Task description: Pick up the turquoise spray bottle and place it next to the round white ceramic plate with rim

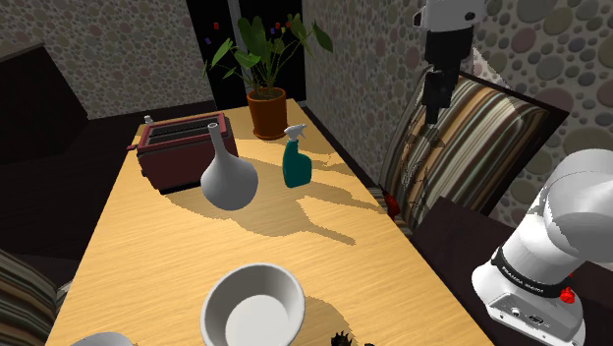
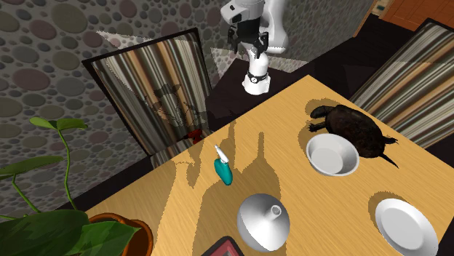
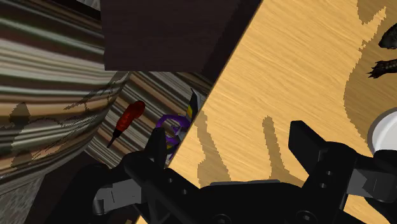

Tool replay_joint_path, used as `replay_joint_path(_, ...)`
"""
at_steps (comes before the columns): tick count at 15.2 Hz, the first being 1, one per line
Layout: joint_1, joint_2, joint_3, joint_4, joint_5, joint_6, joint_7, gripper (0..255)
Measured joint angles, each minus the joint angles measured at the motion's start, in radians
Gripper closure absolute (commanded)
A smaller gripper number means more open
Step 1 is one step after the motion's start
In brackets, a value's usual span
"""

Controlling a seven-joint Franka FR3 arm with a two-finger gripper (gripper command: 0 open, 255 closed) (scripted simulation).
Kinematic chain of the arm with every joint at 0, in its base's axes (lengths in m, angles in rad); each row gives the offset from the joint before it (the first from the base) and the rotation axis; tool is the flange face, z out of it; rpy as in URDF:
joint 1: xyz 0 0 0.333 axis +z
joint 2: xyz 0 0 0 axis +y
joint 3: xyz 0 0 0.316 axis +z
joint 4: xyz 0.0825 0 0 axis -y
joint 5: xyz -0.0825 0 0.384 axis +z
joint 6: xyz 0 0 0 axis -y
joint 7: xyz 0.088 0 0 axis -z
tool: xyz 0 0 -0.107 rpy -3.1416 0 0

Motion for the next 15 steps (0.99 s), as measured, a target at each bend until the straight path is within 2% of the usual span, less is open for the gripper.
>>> replay_joint_path(3, 0.006, 0.006, -0.022, -0.026, -0.007, 0.050, -0.043, 0)
replay_joint_path(9, 0.038, 0.093, -0.129, -0.119, -0.024, 0.319, -0.259, 0)
replay_joint_path(15, 0.099, 0.257, -0.234, -0.130, 0.019, 0.579, -0.496, 0)
